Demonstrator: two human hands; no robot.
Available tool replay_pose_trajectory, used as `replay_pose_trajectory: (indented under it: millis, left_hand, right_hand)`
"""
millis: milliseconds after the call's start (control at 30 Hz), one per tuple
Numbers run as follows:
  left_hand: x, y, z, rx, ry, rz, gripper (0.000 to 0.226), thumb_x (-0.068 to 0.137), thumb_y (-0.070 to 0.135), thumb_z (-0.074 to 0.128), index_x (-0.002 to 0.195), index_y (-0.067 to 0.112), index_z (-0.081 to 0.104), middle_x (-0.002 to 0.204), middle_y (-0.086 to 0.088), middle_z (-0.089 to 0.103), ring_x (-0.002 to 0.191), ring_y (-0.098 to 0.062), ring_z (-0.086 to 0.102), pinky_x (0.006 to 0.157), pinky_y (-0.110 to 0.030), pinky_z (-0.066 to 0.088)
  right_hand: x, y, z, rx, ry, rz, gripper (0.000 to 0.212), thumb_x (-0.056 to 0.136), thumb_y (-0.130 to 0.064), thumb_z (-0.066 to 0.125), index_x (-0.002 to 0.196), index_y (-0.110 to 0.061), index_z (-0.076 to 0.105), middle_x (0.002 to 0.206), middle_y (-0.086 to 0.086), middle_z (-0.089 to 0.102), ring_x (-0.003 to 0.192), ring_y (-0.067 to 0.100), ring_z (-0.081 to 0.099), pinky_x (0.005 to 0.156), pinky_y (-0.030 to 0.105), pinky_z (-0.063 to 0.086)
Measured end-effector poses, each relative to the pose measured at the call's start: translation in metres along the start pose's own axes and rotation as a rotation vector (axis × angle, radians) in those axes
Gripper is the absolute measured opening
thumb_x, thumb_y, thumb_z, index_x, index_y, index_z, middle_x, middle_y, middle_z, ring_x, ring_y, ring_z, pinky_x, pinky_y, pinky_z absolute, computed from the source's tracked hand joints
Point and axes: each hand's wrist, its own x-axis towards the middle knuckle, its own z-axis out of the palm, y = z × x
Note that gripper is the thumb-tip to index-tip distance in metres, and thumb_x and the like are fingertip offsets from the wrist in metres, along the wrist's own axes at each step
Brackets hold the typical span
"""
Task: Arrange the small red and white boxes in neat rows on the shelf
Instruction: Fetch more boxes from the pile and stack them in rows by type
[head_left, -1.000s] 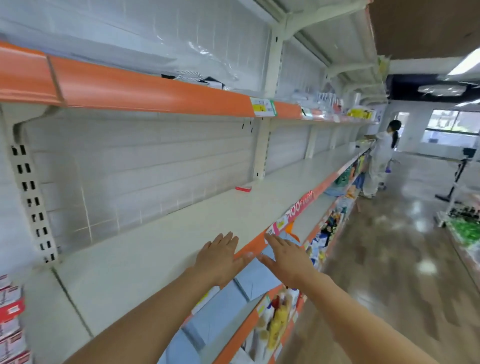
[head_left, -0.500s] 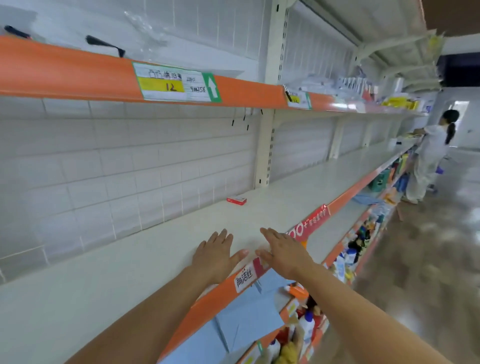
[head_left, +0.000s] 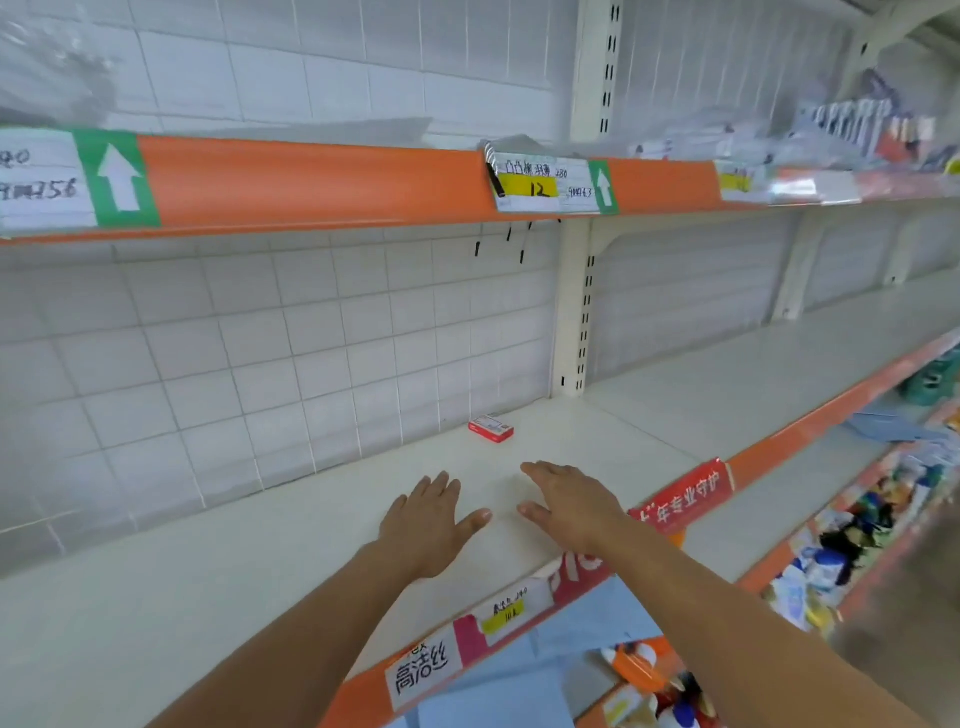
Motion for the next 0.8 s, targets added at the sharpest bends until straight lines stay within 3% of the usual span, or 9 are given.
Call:
replay_pose_trajectory:
  millis: [367,800]
  left_hand:
    - [0.063,-0.019,-0.003,0.003,0.081,-0.09,0.072,0.095,0.061,0.017,0.151,0.016,0.012,0.16,-0.003,0.004,0.147,-0.021,0.002,0.118,-0.041,0.011]
    - [0.093,-0.01,0.005,-0.019,0.031,-0.308,0.073,0.094,0.062,0.016,0.151,0.016,0.008,0.16,-0.001,0.0,0.147,-0.019,-0.002,0.118,-0.04,0.008]
  right_hand:
    - [0.088,0.033,0.001,-0.042,-0.027,-0.025,0.053,0.099,-0.039,0.04,0.147,-0.021,0.027,0.15,0.002,0.034,0.134,0.024,0.035,0.106,0.036,0.034]
    - [0.176,0.042,0.028,0.088,0.017,-0.084,0.046,0.096,-0.042,0.044,0.135,-0.017,0.041,0.132,0.004,0.048,0.121,0.024,0.044,0.093,0.035,0.042]
